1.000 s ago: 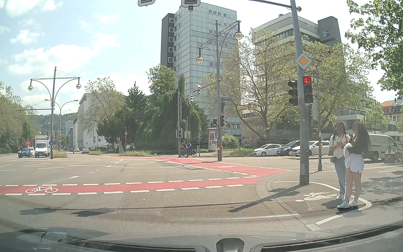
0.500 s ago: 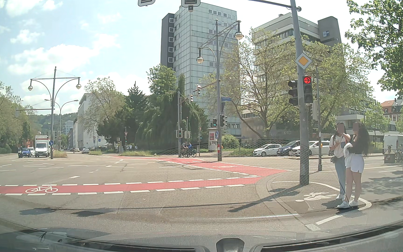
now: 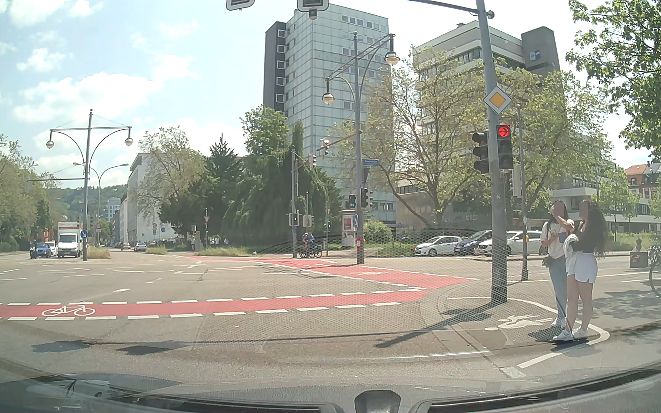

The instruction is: Follow the waypoints while adhering to traffic rules and regulations

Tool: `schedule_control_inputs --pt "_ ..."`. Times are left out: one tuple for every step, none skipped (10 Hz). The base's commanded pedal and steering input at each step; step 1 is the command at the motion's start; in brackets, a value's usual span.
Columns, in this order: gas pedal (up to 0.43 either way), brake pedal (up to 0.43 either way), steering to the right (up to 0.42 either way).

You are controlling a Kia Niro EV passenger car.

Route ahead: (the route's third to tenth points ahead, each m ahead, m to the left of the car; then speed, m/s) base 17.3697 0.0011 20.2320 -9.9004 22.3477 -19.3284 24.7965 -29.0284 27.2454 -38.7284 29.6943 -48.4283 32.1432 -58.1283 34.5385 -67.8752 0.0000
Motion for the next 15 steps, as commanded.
schedule_control_inputs --pt "0.000 0.262 -0.087" --pt "0.000 0.262 -0.087" --pt "0.000 0.262 -0.087" --pt "0.000 0.262 -0.087" --pt "0.000 0.268 -0.087" --pt "0.000 0.268 -0.087" --pt "0.000 0.262 -0.087" --pt "0.000 0.262 -0.087" --pt "0.000 0.262 -0.087" --pt "0.000 0.262 -0.087" --pt "0.000 0.262 -0.088" --pt "0.000 0.262 -0.088" --pt "0.000 0.262 -0.088" --pt "0.000 0.262 -0.089" --pt "0.000 0.262 -0.089"
